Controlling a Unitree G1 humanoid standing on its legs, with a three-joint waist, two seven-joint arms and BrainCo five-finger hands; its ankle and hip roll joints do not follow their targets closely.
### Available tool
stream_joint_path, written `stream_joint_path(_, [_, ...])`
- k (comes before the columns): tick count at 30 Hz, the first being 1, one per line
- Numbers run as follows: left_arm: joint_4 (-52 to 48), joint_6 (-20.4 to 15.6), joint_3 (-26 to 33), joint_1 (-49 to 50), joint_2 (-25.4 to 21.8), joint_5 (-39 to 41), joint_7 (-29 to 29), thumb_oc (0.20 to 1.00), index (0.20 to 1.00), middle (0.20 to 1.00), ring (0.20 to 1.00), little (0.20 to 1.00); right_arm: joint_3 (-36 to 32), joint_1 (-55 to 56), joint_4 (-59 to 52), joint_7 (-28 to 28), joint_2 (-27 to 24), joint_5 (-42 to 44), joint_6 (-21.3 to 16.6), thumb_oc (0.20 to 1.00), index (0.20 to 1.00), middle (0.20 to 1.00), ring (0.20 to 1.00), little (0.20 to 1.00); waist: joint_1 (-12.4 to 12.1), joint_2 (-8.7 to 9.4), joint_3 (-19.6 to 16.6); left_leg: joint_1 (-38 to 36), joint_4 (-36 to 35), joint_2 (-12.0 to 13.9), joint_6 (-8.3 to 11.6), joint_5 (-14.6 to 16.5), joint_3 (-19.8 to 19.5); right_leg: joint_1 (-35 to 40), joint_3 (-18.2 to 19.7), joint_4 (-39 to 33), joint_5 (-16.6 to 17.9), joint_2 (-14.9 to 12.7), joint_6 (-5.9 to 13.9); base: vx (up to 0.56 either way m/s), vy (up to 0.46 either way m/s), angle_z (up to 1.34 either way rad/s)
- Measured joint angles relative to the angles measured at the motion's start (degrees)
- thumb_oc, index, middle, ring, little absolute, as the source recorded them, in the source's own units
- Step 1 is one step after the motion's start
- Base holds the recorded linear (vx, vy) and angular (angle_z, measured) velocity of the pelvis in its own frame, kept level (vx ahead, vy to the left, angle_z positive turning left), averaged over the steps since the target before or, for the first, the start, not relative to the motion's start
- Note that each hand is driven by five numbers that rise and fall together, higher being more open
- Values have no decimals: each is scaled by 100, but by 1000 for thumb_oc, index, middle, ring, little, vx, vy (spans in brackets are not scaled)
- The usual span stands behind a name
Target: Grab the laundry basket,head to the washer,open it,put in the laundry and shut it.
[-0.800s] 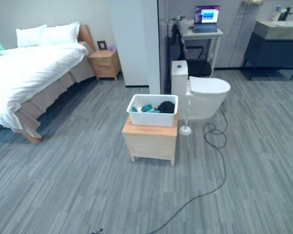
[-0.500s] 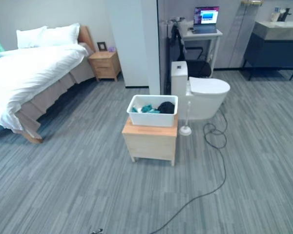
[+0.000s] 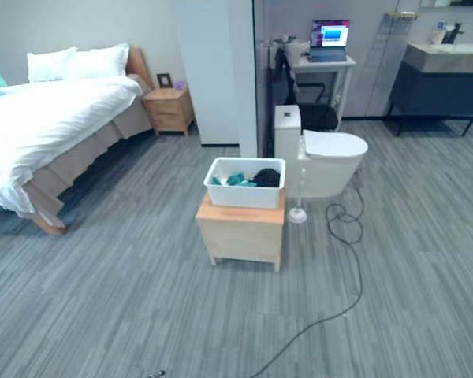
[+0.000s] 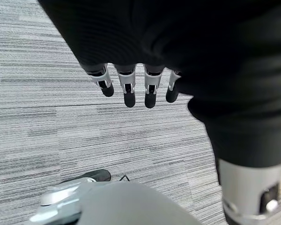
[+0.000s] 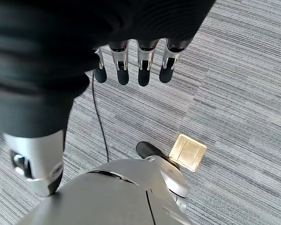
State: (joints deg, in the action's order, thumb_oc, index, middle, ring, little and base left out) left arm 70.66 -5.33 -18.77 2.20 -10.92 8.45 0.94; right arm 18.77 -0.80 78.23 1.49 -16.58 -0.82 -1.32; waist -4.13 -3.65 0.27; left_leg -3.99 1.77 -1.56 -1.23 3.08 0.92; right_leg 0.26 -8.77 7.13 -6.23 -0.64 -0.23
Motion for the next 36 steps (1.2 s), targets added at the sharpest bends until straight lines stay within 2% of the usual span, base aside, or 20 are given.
stream_joint_path(29, [1,0,22,-8,-37,18,17,1000,1000,1000,1000,1000,-16,-2,-22,1,0,125,-9,1000,1000,1000,1000,1000,32,52,44,77,-30,70,32,0,12,-119,9,72,-34,67,-34,-4,-28,0])
stream_joint_path(31, [-121,-12,20,-130,-181,59,18,1000,1000,1000,1000,1000,-29,-118,-11,4,8,239,-27,1000,1000,1000,1000,1000,30,120,270,388,295,89,201,23,-31,-447,36,498,-189,107,-165,-76,-228,12])
stream_joint_path(32, [-221,-26,89,-305,-345,66,20,1000,1000,1000,1000,1000,-141,-253,-23,3,45,238,-26,1000,1000,1000,1000,1000,20,334,604,783,980,76,345,59,-62,-643,-26,798,-300,144,-380,-32,-236,32])
stream_joint_path(33, [-258,-44,189,-416,-438,69,26,1000,1000,1000,1000,1000,-233,-254,-36,4,81,237,-22,1000,1000,1000,1000,1000,16,493,726,1231,1661,49,403,22,-86,-744,-54,875,-298,75,-447,20,-174,33])
stream_joint_path(34, [-202,-38,231,-488,-488,83,32,1000,1000,1000,1000,1000,-234,-268,-4,3,118,239,-10,1000,1000,1000,1000,1000,-41,599,873,1523,2255,67,601,-107,-142,-694,-70,826,-309,91,-512,64,-213,21])
stream_joint_path(36, [-203,-46,299,-449,-451,276,48,1000,1000,1000,1000,1000,-226,-257,19,-6,87,242,-14,1000,1000,1000,1000,1000,-142,653,972,1971,3248,82,825,-316,-367,-596,-15,767,-314,194,-600,142,-87,-21])
